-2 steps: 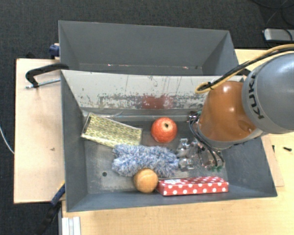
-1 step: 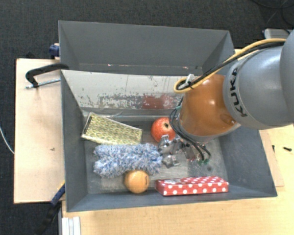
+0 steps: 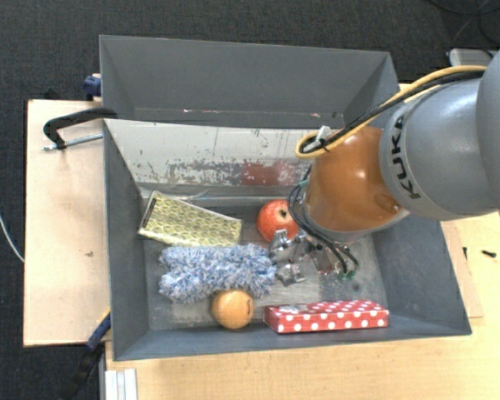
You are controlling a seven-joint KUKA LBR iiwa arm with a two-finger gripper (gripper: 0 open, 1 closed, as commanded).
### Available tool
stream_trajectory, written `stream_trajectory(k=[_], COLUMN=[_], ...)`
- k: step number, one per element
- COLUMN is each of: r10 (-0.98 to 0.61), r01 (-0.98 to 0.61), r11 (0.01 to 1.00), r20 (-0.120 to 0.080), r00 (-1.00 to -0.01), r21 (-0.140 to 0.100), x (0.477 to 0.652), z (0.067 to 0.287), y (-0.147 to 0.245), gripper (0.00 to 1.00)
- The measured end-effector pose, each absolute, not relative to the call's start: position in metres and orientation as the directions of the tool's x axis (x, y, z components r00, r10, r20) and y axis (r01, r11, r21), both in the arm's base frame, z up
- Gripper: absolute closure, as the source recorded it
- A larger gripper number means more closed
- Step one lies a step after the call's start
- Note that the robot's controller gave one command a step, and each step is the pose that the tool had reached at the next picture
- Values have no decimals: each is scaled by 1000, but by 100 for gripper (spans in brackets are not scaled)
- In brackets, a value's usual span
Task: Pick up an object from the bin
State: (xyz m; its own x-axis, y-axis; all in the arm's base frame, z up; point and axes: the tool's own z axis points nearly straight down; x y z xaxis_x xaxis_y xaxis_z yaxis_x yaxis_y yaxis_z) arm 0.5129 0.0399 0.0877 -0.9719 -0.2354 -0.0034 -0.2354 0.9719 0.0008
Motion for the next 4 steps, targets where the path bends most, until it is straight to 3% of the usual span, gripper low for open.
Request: stream_trajectory(k=[1,4], r10=[-219,-264], r01=[-219,-264], r11=[976,964], r20=[-3,-7], r00=[-976,-964], r21=[1,0], x=[514,521], z=[113,162], y=[45,60], gripper=[100,100])
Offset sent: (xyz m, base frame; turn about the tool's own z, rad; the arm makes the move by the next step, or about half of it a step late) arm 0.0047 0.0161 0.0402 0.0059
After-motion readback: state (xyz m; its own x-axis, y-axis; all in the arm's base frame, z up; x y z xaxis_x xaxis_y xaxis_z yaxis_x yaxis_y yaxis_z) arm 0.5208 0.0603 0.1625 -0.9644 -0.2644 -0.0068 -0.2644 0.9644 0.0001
